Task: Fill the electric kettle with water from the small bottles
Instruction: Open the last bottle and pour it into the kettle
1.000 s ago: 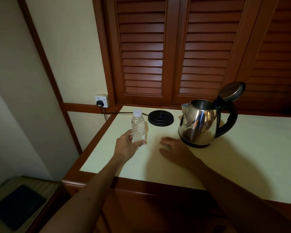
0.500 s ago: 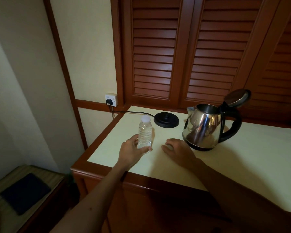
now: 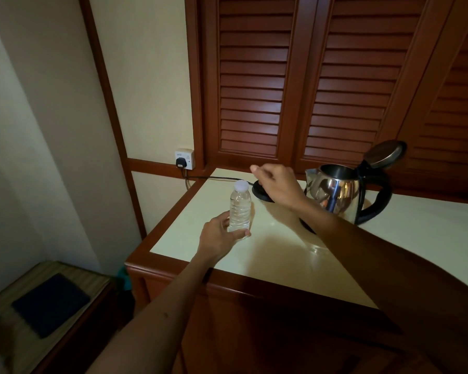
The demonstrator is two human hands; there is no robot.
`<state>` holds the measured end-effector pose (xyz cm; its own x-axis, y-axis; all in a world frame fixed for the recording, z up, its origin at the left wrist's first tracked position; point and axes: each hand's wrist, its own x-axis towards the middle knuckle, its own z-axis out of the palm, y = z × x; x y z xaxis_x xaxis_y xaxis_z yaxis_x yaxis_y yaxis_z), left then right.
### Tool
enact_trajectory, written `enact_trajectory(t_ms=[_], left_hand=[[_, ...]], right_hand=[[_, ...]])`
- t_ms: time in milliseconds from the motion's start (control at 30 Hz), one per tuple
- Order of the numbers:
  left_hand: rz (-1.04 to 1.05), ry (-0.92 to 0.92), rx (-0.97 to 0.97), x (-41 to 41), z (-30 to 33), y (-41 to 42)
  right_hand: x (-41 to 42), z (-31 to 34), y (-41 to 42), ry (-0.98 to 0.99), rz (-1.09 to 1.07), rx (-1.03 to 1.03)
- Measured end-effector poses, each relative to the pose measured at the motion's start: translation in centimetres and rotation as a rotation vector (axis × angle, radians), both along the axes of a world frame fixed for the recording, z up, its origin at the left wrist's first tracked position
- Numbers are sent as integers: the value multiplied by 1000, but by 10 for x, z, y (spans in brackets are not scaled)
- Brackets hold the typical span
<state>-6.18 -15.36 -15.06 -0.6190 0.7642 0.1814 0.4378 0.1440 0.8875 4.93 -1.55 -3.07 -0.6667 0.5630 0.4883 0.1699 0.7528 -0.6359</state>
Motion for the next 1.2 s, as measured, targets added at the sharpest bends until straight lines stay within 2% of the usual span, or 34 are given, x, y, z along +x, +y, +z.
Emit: enact_trajectory(t_ms=[200, 400, 767, 1000, 1200], left_hand=[[-2, -97, 40, -3, -1, 0], [7, -155, 57, -3, 0, -1], [-56, -216, 73, -6, 1, -1], [-118, -274, 52, -11, 0, -3], [-118, -253, 52, -10, -2, -3]], right_hand=[[-20, 18, -12, -292, 22, 309], [-22, 33, -26, -460, -5, 483], [-19, 50, -33, -691, 103, 571], [-15, 48, -28, -705, 297, 632], [-12, 41, -21, -585, 307, 483]])
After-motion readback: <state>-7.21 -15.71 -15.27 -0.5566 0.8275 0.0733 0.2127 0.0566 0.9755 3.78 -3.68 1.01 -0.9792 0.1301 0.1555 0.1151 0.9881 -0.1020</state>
